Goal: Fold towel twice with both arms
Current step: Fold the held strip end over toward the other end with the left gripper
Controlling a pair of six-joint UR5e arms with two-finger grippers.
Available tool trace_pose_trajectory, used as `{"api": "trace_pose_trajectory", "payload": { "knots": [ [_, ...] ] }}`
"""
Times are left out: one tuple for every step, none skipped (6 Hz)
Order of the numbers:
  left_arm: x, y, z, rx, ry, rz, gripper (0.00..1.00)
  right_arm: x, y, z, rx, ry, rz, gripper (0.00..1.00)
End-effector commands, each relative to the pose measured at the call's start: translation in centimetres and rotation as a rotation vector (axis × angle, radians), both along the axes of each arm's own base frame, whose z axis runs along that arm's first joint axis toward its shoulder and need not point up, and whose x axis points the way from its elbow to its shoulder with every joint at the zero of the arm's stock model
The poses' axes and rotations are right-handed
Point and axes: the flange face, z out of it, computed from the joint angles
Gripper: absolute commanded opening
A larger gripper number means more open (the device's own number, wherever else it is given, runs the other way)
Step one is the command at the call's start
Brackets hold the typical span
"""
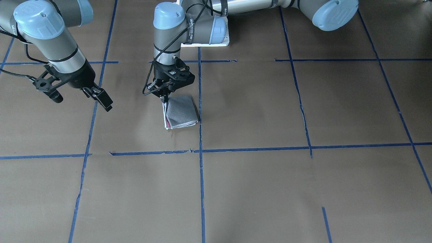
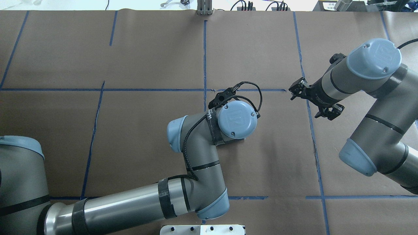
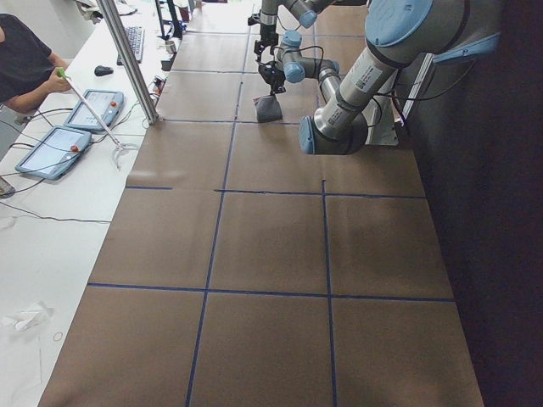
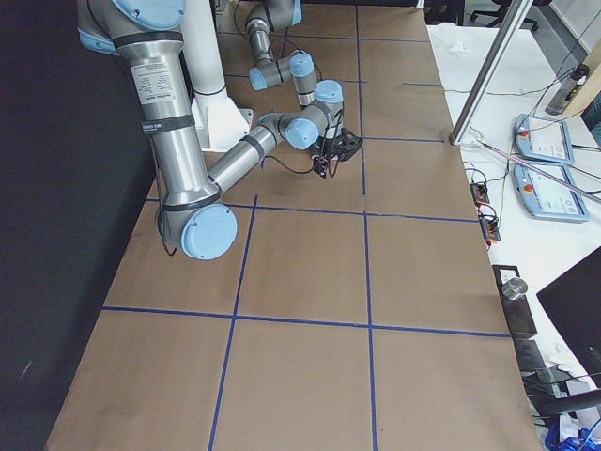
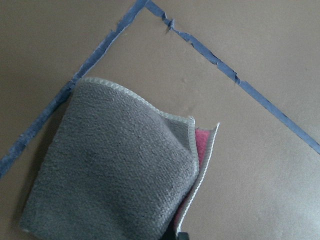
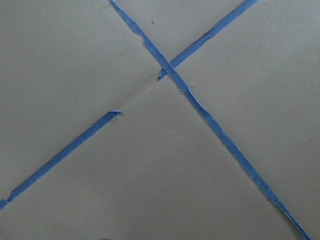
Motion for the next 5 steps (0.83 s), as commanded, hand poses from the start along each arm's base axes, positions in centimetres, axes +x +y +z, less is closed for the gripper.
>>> {"api": "trace_pose_trajectory", "payload": {
  "knots": [
    [1.1, 0.6, 0.8, 0.111, -0.028, 0.068, 1.0, 0.2, 0.1, -0.1, 0.002, -0.001, 0.002, 1.0],
    [0.4, 0.8, -0.2, 0.121, -0.009, 0.072, 1.0, 0.6, -0.2, -0.1, 0.002, -0.003, 0.008, 1.0],
    [-2.7, 1.5, -1.7, 0.142, 0.049, 0.069, 1.0, 1.4, 0.4, -0.2, 0.003, -0.009, 0.01, 1.0],
    [-6.6, 1.6, -0.4, 0.152, 0.064, 0.059, 1.0, 4.0, -0.5, -0.1, 0.002, -0.042, -0.022, 1.0],
    [-11.2, 0.9, 0.8, 0.18, 0.048, 0.133, 1.0, 7.5, -1.8, 0.4, 0.02, -0.075, -0.065, 1.0]
  ]
}}
